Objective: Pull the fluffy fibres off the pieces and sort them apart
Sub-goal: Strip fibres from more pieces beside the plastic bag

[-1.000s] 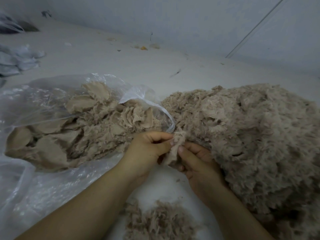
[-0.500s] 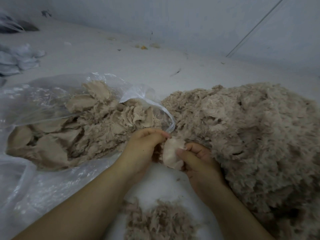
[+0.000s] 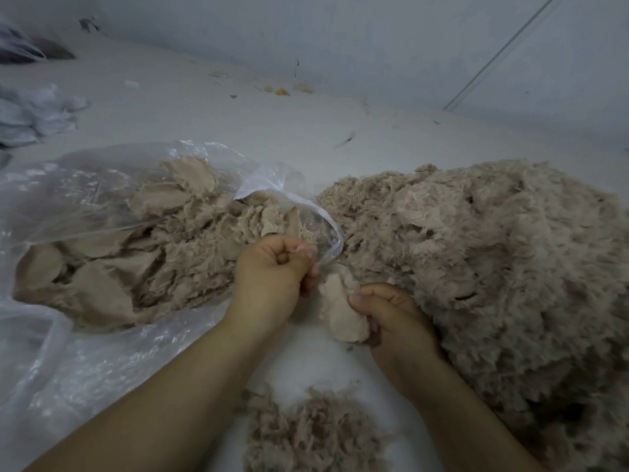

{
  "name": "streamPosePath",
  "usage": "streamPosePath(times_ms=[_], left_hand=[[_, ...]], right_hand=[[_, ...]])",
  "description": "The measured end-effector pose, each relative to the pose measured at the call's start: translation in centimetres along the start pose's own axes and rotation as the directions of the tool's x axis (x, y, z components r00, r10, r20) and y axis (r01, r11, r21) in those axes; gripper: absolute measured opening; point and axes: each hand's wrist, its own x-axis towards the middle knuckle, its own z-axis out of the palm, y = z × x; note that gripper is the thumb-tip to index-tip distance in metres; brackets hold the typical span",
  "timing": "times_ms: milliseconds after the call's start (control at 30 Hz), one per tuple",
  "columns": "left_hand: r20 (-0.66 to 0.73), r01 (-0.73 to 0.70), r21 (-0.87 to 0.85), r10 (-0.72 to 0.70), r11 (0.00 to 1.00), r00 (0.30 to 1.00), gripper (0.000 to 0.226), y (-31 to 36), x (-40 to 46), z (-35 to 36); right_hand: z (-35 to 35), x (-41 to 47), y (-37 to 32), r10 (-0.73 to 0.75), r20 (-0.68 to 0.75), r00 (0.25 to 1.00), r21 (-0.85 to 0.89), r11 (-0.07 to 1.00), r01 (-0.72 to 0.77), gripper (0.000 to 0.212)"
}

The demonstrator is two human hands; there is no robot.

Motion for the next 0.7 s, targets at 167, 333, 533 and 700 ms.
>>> streamPosePath(times_ms=[167, 333, 533, 700], left_hand=[[0.351, 0.002, 0.195, -0.072, 0.981, 0.934, 0.020, 1.1, 0.0, -1.3], [0.819, -0.196, 0.554, -0.488, 0.809, 0.300, 0.018, 3.2, -0.7, -3.2], [0.312, -0.124, 0.293, 0.028, 0.948, 0.950, 0.032, 0.8, -0.4, -0.8], [0.456, -0.348, 0.237, 0.212, 0.907, 0.864, 0.026, 0.1, -0.7, -0.6]], right_hand=[[1.0, -0.2, -0.2, 0.034, -0.126, 0.991, 0.162, 0.987, -0.014, 0.009], [1.0, -0.4, -0.6, 0.001, -0.153, 0.988, 0.112, 0.994, 0.016, 0.014], [1.1, -0.6, -0.7, -0.010, -0.082, 0.997, 0.112, 0.993, 0.020, 0.026], [0.8, -0.4, -0.6, -0.051, -0.041, 0.998, 0.070, 0.996, 0.054, 0.042]])
